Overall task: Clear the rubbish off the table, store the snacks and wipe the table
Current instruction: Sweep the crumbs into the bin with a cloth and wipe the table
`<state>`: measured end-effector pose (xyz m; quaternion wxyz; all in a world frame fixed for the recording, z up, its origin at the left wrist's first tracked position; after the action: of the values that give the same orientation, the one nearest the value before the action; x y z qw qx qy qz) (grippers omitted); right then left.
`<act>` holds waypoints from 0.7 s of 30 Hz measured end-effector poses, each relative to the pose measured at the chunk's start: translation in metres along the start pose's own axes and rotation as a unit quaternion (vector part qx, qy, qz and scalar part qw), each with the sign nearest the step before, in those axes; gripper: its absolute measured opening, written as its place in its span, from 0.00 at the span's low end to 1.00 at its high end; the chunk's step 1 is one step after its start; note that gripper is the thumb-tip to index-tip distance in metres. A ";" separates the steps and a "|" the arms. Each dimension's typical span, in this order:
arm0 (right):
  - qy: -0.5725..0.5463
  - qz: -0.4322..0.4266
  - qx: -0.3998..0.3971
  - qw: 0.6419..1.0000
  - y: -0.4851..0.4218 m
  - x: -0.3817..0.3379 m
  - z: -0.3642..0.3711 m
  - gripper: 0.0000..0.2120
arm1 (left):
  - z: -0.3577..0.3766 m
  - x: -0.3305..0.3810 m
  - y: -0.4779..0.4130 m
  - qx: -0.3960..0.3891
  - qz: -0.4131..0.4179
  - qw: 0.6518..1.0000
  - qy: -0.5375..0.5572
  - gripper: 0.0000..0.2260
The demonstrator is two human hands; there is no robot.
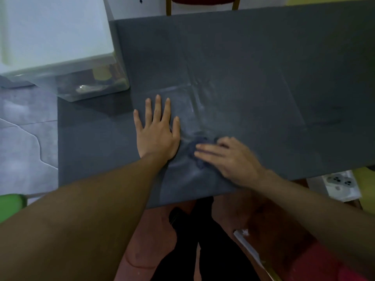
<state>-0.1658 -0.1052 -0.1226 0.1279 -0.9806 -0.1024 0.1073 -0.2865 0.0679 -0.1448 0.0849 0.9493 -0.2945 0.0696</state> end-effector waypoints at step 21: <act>-0.060 0.173 0.063 0.981 -0.060 0.097 -0.001 0.17 | -0.006 0.004 0.001 0.007 -0.015 1.000 -0.015 0.27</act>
<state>-0.0838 -0.0263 -0.1230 0.1626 -0.9652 0.0679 0.1930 -0.2842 0.0665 -0.1385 0.0752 0.9550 -0.2814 0.0563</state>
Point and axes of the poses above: each hand's wrist, its own y-axis away from the middle knuckle, its own z-axis out of the palm, x = y × z, the point moved 5 cm from there along -y, towards the middle knuckle, and after that the axes turned 1 degree about z, right-handed, at the moved point
